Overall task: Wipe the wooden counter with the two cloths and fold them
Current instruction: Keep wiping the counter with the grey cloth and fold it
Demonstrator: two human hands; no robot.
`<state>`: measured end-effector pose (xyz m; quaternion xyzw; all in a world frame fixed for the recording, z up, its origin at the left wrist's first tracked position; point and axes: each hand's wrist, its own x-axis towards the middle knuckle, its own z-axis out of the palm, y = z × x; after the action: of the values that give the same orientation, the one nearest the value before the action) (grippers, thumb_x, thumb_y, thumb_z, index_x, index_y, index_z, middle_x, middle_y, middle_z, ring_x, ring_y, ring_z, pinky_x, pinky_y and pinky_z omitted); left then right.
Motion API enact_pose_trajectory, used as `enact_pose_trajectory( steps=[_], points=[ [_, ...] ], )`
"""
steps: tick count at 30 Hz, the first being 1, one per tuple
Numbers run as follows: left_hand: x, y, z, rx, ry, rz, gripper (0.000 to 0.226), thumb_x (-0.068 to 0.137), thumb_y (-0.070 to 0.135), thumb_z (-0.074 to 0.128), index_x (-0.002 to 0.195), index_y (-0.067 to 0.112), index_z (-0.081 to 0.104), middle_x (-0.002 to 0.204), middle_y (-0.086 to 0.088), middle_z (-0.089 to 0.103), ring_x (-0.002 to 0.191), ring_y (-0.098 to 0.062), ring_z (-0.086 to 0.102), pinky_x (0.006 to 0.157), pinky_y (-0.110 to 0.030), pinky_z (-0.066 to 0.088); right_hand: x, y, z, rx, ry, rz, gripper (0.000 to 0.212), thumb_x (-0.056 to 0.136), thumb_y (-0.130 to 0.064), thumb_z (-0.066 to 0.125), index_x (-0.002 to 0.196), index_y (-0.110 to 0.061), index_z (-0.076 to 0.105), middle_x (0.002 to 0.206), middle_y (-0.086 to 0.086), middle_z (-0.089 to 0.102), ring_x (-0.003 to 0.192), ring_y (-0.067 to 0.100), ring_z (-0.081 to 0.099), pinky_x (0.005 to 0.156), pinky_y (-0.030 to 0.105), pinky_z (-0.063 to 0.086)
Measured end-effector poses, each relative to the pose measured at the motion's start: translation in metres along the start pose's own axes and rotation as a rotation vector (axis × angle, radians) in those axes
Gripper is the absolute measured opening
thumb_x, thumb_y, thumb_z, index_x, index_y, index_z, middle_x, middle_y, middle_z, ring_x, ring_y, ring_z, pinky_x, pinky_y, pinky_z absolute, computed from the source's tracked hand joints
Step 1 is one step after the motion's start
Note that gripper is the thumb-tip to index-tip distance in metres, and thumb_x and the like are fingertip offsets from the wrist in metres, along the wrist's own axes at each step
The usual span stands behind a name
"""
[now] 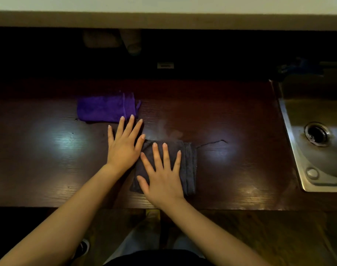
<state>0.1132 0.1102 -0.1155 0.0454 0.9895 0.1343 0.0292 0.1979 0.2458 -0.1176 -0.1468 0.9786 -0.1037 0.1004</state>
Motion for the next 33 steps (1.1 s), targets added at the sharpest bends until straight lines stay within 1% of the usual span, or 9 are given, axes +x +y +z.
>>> enact_pose_trajectory(
  steps=[5, 10, 13, 16, 19, 22, 28, 31, 33],
  points=[
    [-0.005, -0.023, -0.012, -0.273, 0.017, 0.038, 0.057, 0.088, 0.048, 0.025, 0.135, 0.021, 0.042, 0.149, -0.003, 0.034, 0.142, -0.015, 0.013, 0.117, -0.041, 0.008, 0.023, -0.039, 0.002, 0.095, -0.015, 0.006, 0.066, 0.086, -0.052, 0.036, 0.143, -0.019, 0.031, 0.158, 0.014, 0.012, 0.145, 0.037, 0.0, 0.108, 0.066, -0.003],
    [-0.016, -0.039, -0.023, -0.384, 0.102, 0.026, 0.038, 0.088, 0.036, 0.042, 0.114, 0.016, 0.063, 0.122, 0.0, 0.062, 0.121, -0.011, 0.042, 0.102, -0.025, 0.03, 0.037, -0.053, -0.014, 0.376, -0.089, -0.033, 0.081, 0.084, -0.039, 0.046, 0.149, -0.017, 0.003, 0.16, 0.006, -0.006, 0.144, 0.023, -0.019, 0.112, 0.056, -0.017],
    [-0.016, -0.046, -0.027, -0.326, 0.052, 0.091, 0.039, 0.087, 0.038, 0.042, 0.111, 0.015, 0.064, 0.108, -0.002, 0.068, 0.104, -0.02, 0.054, 0.093, -0.019, 0.033, 0.038, -0.035, -0.026, 0.525, 0.005, -0.015, 0.07, 0.082, -0.024, 0.047, 0.147, -0.015, 0.022, 0.158, 0.006, 0.017, 0.147, 0.021, 0.006, 0.118, 0.048, 0.006],
    [-0.015, -0.05, -0.027, -0.208, 0.014, 0.139, 0.035, 0.083, 0.031, 0.051, 0.113, 0.014, 0.061, 0.102, -0.005, 0.065, 0.098, -0.023, 0.052, 0.088, -0.025, 0.034, 0.039, -0.007, -0.031, 0.264, 0.111, 0.041, 0.065, 0.083, -0.023, 0.055, 0.143, -0.017, 0.032, 0.151, 0.004, 0.035, 0.138, 0.024, 0.029, 0.107, 0.047, 0.025],
    [-0.015, -0.046, -0.029, -0.229, -0.042, 0.058, 0.035, 0.079, 0.013, 0.064, 0.114, 0.012, 0.059, 0.101, -0.012, 0.059, 0.099, -0.027, 0.05, 0.087, -0.033, 0.039, 0.044, 0.003, -0.037, 0.15, 0.053, 0.009, 0.061, 0.086, -0.031, 0.057, 0.141, -0.016, 0.035, 0.141, 0.004, 0.044, 0.128, 0.026, 0.035, 0.105, 0.048, 0.025],
    [-0.006, -0.047, -0.036, -0.267, -0.164, -0.027, 0.029, 0.076, 0.007, 0.067, 0.105, 0.007, 0.062, 0.099, -0.016, 0.057, 0.098, -0.03, 0.054, 0.086, -0.03, 0.039, 0.049, 0.001, -0.044, 0.129, -0.008, -0.001, 0.053, 0.086, -0.03, 0.058, 0.135, -0.016, 0.042, 0.132, 0.007, 0.046, 0.123, 0.029, 0.035, 0.103, 0.046, 0.025],
    [0.007, -0.061, -0.065, -0.281, -0.305, 0.054, 0.017, 0.077, 0.005, 0.065, 0.094, 0.009, 0.06, 0.092, -0.004, 0.053, 0.092, -0.023, 0.054, 0.078, -0.024, 0.035, 0.087, 0.009, -0.068, 0.305, -0.256, 0.056, 0.034, 0.08, -0.026, 0.064, 0.111, -0.017, 0.053, 0.12, 0.01, 0.055, 0.115, 0.033, 0.044, 0.094, 0.039, 0.033],
    [0.011, -0.074, -0.082, -0.332, -0.34, 0.023, 0.016, 0.08, 0.008, 0.063, 0.093, 0.016, 0.058, 0.089, -0.001, 0.06, 0.087, -0.017, 0.056, 0.072, -0.024, 0.036, 0.106, 0.006, -0.08, 0.485, -0.37, 0.013, 0.038, 0.079, -0.024, 0.068, 0.112, -0.01, 0.053, 0.113, 0.014, 0.061, 0.1, 0.025, 0.055, 0.076, 0.028, 0.036],
    [0.015, -0.089, -0.089, -0.338, -0.348, 0.008, 0.018, 0.08, 0.01, 0.065, 0.089, 0.023, 0.056, 0.089, 0.0, 0.06, 0.087, -0.015, 0.055, 0.07, -0.023, 0.036, 0.114, 0.001, -0.086, 0.551, -0.385, -0.014, 0.031, 0.082, -0.026, 0.068, 0.105, -0.008, 0.057, 0.1, 0.01, 0.059, 0.089, 0.018, 0.05, 0.068, 0.024, 0.033]
  ],
)
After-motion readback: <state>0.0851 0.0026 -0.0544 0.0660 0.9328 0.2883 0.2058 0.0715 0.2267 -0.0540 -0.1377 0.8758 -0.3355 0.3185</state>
